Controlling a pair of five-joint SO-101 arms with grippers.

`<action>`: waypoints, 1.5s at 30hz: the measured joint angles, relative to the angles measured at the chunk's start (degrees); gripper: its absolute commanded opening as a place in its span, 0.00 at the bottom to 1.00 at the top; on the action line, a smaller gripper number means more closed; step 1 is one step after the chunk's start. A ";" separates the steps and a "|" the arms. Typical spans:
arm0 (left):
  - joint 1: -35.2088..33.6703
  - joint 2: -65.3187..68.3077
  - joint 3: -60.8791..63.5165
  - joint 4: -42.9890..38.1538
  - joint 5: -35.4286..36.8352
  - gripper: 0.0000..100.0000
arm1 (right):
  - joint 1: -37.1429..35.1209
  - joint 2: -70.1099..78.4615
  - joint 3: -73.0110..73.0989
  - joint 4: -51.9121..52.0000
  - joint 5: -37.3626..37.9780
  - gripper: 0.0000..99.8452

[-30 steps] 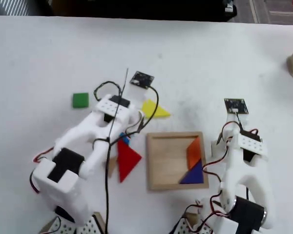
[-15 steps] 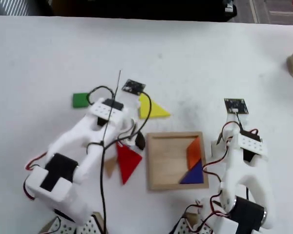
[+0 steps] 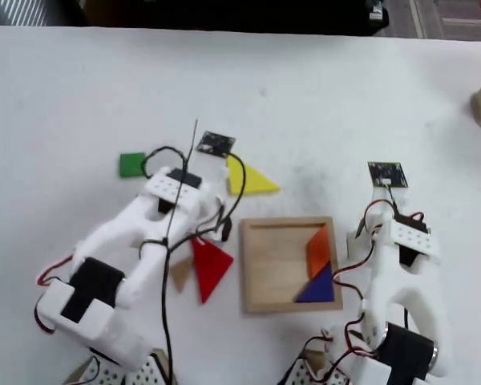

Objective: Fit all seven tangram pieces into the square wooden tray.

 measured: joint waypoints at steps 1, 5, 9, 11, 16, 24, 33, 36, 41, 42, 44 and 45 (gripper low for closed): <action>0.00 -0.09 0.00 -0.35 0.00 0.17 | 0.00 0.00 0.00 0.00 0.00 0.02; 0.09 -0.09 0.00 -1.58 -0.09 0.17 | 0.00 0.00 0.00 0.00 0.00 0.02; 0.09 -0.09 0.00 -1.76 -0.09 0.16 | 0.00 0.00 0.00 -0.09 0.00 0.02; 0.09 -0.09 0.00 -1.76 -0.09 0.16 | 0.00 0.00 0.00 -0.09 0.00 0.02; 0.09 -0.09 0.00 -1.76 -0.09 0.16 | 0.00 0.00 0.00 -0.09 0.00 0.02; 0.09 -0.09 0.00 -1.76 -0.09 0.16 | 0.00 0.00 0.00 -0.09 0.00 0.02; 0.09 -0.18 0.00 -1.76 0.09 0.16 | 0.00 0.00 0.00 -0.09 0.00 0.02; 0.09 -0.26 0.00 -1.76 0.35 0.16 | 0.00 0.00 0.00 -0.09 0.00 0.02; -4.04 -4.40 1.41 -1.85 0.53 0.16 | 0.00 0.00 0.00 -0.09 0.00 0.02; -5.01 -5.80 2.55 -2.29 0.53 0.16 | 0.00 0.00 0.00 -0.09 0.00 0.02; -5.98 -8.97 4.92 -4.48 0.44 0.16 | 0.00 0.00 0.00 -0.09 0.00 0.02; -6.24 -10.55 6.42 -5.89 0.44 0.16 | 0.00 0.00 0.00 -0.09 0.00 0.02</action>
